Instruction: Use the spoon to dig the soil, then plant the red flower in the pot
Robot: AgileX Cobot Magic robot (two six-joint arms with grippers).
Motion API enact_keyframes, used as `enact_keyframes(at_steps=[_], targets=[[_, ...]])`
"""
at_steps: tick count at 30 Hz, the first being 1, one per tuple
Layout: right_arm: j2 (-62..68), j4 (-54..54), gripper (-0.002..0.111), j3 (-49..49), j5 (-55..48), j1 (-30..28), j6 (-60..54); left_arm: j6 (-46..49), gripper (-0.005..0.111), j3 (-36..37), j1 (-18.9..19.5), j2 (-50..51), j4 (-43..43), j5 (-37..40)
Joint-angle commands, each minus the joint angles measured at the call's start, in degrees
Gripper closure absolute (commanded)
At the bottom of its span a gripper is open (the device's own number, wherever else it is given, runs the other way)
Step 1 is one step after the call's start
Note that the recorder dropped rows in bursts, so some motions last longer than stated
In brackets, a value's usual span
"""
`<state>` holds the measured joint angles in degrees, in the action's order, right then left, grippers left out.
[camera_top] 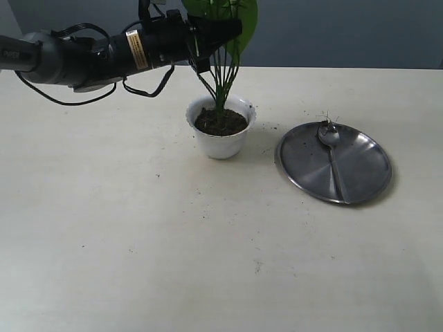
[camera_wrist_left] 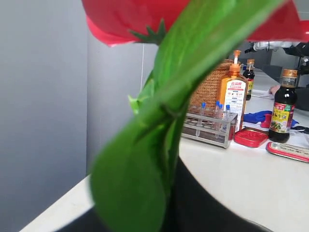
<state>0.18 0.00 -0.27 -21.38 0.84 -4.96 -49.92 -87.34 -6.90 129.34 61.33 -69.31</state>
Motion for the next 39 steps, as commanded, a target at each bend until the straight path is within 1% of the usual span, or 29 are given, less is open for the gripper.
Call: enact_keyframes(at_steps=[1,8,16,26,31,39], targets=[[-0.2,-0.3,0.108,0.3,0.6,-0.2,-0.1,0.0,0.106,-0.3,-0.1,0.4,-0.2,-0.7],[-0.2,-0.3,0.108,0.3,0.6,-0.2,-0.1,-0.1,0.106,-0.3,-0.1,0.6,0.2,-0.7],[-0.2,-0.3,0.108,0.3,0.6,-0.2,-0.1,-0.4,0.106,-0.3,-1.5,3.1,0.4,-0.7],[-0.2,-0.3,0.108,0.3,0.6,-0.2,-0.1,-1.1,0.106,-0.3,-1.5,3.5,2.5,-0.7],[-0.2,-0.3,0.108,0.3,0.6,-0.2,-0.1,-2.7,0.106,-0.3,-0.9,3.5,5.2,-0.7],[-0.2,-0.3,0.108,0.3,0.6,-0.2,-0.1,-3.0,0.106,0.3,0.6,2.1,7.0,-0.7]])
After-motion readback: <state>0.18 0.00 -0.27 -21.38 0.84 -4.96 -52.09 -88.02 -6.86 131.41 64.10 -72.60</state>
